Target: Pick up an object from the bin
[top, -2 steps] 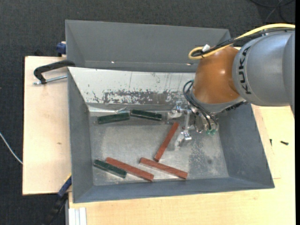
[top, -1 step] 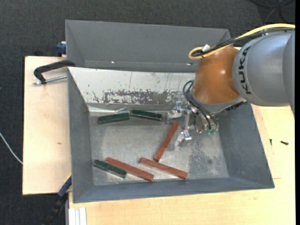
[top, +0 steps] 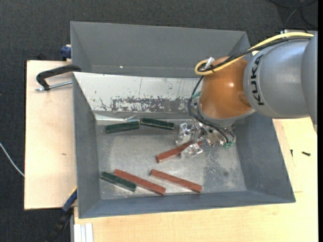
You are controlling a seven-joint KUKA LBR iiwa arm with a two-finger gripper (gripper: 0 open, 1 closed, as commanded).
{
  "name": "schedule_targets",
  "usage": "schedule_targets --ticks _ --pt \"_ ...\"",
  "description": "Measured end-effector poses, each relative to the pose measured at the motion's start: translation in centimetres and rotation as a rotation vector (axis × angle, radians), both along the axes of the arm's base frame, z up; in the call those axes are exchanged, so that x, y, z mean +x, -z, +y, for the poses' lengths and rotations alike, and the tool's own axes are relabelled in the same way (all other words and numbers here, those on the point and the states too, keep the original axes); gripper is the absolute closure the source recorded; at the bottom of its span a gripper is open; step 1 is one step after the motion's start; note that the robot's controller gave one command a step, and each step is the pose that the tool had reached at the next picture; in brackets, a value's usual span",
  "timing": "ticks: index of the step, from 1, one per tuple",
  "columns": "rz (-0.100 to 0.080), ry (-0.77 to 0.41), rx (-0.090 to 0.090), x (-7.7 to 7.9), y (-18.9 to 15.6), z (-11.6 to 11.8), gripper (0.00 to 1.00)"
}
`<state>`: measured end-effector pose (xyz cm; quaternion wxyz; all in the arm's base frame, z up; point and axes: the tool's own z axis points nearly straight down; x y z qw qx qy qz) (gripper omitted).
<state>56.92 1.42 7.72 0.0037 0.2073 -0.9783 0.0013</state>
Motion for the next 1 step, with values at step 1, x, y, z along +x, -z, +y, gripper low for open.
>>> schedule_targets --ticks 1 --pt "0.000 0.000 0.000 0.01 0.00 0.00 1.00"
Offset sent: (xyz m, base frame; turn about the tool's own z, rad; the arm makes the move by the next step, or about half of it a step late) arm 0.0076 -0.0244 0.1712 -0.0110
